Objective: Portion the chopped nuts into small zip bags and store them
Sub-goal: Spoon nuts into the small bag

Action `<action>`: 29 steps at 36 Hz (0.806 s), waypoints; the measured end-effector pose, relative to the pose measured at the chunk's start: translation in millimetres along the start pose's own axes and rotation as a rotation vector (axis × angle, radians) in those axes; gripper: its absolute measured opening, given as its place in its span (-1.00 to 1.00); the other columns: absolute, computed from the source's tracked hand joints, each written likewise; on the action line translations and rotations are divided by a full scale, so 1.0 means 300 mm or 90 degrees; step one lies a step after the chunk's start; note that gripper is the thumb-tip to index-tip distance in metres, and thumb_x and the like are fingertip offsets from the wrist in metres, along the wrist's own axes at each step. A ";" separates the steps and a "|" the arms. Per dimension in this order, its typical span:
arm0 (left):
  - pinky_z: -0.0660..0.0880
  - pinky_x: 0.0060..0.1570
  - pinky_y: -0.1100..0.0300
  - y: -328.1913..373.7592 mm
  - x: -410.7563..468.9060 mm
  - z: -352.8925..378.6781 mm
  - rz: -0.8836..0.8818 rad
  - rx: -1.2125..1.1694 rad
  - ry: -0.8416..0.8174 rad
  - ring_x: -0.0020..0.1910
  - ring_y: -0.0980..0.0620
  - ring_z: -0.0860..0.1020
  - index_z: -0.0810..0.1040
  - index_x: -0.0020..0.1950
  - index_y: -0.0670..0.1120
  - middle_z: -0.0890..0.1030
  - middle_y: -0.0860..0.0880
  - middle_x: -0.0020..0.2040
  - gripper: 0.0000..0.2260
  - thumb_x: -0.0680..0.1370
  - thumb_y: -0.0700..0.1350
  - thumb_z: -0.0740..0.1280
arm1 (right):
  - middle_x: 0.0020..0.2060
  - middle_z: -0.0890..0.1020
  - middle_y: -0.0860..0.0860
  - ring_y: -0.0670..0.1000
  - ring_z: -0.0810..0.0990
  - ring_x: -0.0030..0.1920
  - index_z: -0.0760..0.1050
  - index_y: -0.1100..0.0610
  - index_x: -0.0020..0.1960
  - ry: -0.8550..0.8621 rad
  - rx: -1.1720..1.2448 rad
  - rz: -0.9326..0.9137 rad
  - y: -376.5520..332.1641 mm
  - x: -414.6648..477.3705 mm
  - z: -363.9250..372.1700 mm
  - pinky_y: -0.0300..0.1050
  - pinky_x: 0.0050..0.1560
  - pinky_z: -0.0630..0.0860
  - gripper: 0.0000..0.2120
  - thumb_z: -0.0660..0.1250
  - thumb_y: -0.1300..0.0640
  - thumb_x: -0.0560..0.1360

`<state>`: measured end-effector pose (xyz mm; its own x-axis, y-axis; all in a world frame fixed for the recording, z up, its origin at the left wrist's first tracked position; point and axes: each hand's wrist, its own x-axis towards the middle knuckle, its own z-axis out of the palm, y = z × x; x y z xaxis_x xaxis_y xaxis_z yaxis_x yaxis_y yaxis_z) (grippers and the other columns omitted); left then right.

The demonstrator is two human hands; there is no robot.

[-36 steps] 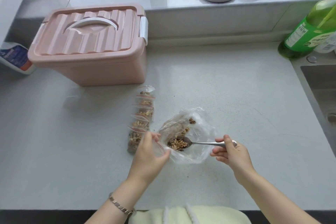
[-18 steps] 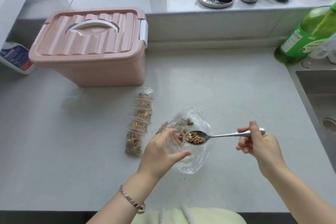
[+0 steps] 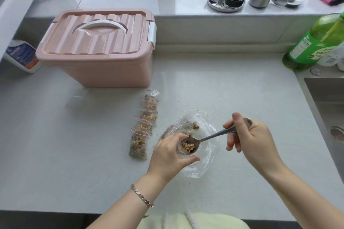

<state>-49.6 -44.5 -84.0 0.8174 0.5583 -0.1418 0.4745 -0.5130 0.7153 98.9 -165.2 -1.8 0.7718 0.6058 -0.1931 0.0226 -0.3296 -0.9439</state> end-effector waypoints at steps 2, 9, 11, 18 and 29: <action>0.37 0.10 0.26 -0.005 0.001 0.008 -0.015 0.017 -0.003 0.07 0.16 0.48 0.48 0.16 0.03 0.57 0.14 0.06 -0.45 0.28 0.28 0.41 | -0.55 0.56 0.05 -0.14 0.44 -0.57 0.53 0.12 -0.26 -0.021 -0.060 -0.069 0.003 -0.021 0.022 -0.39 -0.45 0.34 -0.60 0.11 -0.12 0.52; 0.38 0.02 0.23 -0.028 -0.005 0.028 -0.039 0.027 0.007 0.03 0.11 0.51 0.47 0.16 -0.01 0.58 0.11 0.03 -0.49 0.31 0.21 0.44 | -0.51 0.50 -0.12 -0.12 0.47 -0.52 0.54 0.08 -0.19 -0.065 -0.333 -0.426 0.022 -0.077 0.073 -0.17 -0.51 0.42 -0.59 0.04 -0.10 0.60; 0.41 0.04 0.20 -0.041 -0.008 0.034 -0.055 0.011 0.005 0.02 0.09 0.52 0.46 0.15 -0.02 0.58 0.10 0.01 -0.49 0.31 0.17 0.48 | -0.50 0.50 -0.12 -0.14 0.47 -0.50 0.49 0.00 -0.17 -0.074 -0.302 -0.422 0.027 -0.084 0.080 -0.19 -0.49 0.41 -0.67 0.05 -0.10 0.59; 0.29 0.09 0.34 -0.071 -0.022 0.042 -0.066 -0.030 -0.009 0.05 0.12 0.43 0.40 0.18 -0.03 0.46 0.16 0.00 -0.57 0.38 -0.07 0.48 | -0.51 0.53 -0.12 -0.20 0.51 -0.47 0.54 0.04 -0.18 -0.066 -0.223 -0.317 0.048 -0.078 0.074 -0.33 -0.42 0.42 -0.50 -0.01 -0.26 0.55; 0.36 0.19 0.25 -0.119 -0.040 0.037 -0.088 -0.033 0.016 0.10 0.13 0.44 0.33 0.30 -0.04 0.50 0.11 0.04 -0.46 0.40 0.05 0.44 | -0.51 0.58 -0.02 -0.17 0.51 -0.49 0.53 0.07 -0.22 0.116 -0.159 -0.082 0.127 -0.006 -0.003 -0.43 -0.38 0.36 -0.65 0.12 -0.11 0.56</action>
<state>-72.6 -40.1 -115.4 0.7371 0.6373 -0.2247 0.5634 -0.3960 0.7251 99.1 -179.6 -37.1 0.8530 0.5219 -0.0044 0.2646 -0.4397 -0.8583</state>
